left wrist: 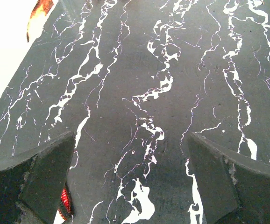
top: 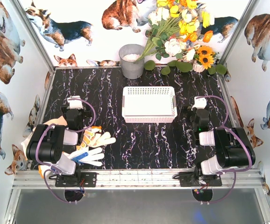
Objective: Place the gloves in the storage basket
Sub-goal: Pick up the glove from the center of the board.
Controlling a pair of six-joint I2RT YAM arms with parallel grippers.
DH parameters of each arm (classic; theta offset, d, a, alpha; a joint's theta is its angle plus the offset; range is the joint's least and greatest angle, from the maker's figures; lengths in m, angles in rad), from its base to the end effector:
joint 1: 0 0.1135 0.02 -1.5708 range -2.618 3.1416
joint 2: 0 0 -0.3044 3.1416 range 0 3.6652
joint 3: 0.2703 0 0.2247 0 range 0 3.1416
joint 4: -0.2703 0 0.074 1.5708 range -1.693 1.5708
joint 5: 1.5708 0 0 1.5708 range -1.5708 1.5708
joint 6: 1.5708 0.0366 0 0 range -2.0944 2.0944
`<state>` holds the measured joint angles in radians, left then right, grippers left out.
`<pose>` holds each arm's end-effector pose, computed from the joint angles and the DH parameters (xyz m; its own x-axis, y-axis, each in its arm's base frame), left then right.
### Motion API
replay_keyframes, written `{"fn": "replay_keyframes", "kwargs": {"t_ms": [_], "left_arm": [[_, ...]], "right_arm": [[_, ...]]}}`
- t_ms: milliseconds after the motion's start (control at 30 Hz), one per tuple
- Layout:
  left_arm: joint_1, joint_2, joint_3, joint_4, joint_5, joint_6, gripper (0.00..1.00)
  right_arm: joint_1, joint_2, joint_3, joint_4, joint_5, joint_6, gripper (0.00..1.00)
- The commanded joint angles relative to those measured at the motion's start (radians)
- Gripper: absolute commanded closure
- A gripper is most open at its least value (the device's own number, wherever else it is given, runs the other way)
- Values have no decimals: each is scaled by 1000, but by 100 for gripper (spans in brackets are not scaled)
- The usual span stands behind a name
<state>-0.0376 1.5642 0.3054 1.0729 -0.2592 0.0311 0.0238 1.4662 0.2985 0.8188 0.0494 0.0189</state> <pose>0.2492 0.0000 0.2100 -0.1913 0.0373 -0.9808 -0.2095 0.9747 0.0779 0.2322 0.0037 0.2028 -0.3413 0.0108 -0.9399 0.0291 0.9996 0.0009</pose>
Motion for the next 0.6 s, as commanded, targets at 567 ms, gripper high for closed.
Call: {"fn": "replay_keyframes", "kwargs": {"t_ms": [567], "left_arm": [[-97,-500,213,-690,-160,-160,0]], "right_arm": [[8,-588,107,-600,277,220,0]]}}
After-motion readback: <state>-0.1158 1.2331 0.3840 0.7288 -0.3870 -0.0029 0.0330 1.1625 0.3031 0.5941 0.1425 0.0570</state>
